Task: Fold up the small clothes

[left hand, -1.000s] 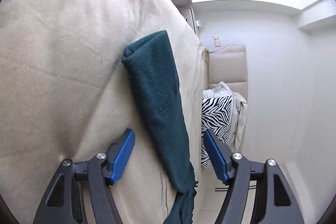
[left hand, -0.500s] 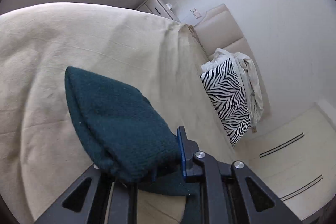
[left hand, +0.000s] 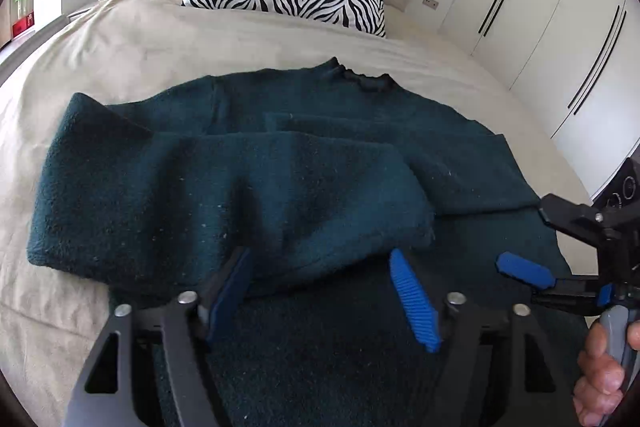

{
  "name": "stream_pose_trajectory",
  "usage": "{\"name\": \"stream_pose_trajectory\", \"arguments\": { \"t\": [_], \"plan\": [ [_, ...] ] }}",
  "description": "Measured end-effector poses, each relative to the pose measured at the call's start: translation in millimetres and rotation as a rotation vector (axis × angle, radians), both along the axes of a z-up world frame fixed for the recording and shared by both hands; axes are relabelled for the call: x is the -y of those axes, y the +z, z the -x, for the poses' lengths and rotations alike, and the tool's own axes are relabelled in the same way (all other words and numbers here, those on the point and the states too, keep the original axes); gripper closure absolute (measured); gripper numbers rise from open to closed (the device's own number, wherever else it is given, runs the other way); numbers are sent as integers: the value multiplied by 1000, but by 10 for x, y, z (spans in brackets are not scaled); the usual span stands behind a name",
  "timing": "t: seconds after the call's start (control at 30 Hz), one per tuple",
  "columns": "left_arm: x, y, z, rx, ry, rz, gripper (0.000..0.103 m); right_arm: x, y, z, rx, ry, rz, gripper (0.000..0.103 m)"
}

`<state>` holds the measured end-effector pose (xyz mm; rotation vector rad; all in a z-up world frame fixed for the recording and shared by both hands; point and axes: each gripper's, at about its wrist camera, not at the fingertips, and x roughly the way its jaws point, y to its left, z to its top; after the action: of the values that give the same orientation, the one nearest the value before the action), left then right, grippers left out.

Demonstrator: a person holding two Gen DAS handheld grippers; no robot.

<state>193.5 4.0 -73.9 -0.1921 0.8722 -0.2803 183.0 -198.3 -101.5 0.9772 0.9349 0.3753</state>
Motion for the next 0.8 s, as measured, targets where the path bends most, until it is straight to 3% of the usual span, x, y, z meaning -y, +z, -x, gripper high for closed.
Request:
{"name": "stream_pose_trajectory", "arguments": {
  "t": [0.07,0.23,0.33,0.43,0.53,0.6,0.7,0.8],
  "plan": [
    [-172,82,105,26,24,48,19,-87,-83,-122,-26,22,2,29],
    [-544,-1,210,-7,107,177,21,-472,-224,-408,-83,90,38,29],
    [-636,-176,256,-48,142,211,27,-660,-224,-561,-87,98,82,29],
    [-671,-228,351,-29,154,231,27,-835,-149,-689,-72,122,159,31],
    [-649,-254,395,-11,154,221,27,-999,-132,-784,-66,158,250,53],
    [-649,-262,429,-1,157,220,27,-1057,-149,-852,-79,168,290,82],
    [-672,-262,457,8,163,234,27,-1078,-77,-869,-68,169,351,94],
    [-693,-270,460,12,163,248,27,-1031,143,-860,-10,168,391,95]
  ]
}}
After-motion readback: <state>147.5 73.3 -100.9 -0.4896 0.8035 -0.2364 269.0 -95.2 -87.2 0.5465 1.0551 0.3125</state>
